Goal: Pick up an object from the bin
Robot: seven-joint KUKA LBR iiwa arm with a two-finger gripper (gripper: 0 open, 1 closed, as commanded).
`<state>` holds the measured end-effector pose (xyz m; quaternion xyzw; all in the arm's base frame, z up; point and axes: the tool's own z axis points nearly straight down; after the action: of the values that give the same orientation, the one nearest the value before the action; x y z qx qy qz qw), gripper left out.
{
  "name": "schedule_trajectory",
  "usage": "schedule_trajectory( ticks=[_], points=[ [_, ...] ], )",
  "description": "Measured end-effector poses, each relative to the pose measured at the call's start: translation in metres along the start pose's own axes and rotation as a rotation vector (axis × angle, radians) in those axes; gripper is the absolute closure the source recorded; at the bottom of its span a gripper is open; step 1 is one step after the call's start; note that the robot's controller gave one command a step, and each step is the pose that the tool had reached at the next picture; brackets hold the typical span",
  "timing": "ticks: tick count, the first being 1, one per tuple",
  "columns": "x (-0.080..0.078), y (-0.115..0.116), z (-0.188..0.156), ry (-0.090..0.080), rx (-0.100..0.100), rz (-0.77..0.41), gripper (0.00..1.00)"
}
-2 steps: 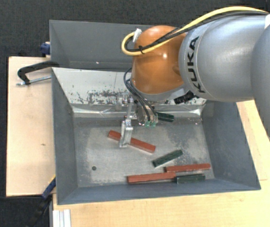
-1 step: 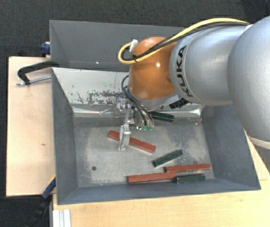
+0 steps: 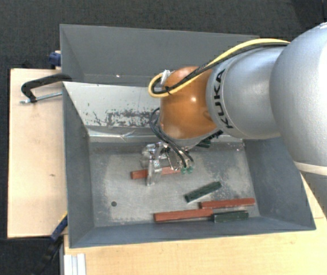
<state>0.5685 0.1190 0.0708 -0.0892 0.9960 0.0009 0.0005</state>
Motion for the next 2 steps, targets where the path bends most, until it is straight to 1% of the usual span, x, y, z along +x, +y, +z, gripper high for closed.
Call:
schedule_trajectory(
  ticks=[1,2],
  points=[
    [0.0,0.0,0.0,0.0,0.0,0.0,1.0],
    [-0.009,0.009,-0.119,-0.004,0.0,-0.001,1.0]
  ],
)
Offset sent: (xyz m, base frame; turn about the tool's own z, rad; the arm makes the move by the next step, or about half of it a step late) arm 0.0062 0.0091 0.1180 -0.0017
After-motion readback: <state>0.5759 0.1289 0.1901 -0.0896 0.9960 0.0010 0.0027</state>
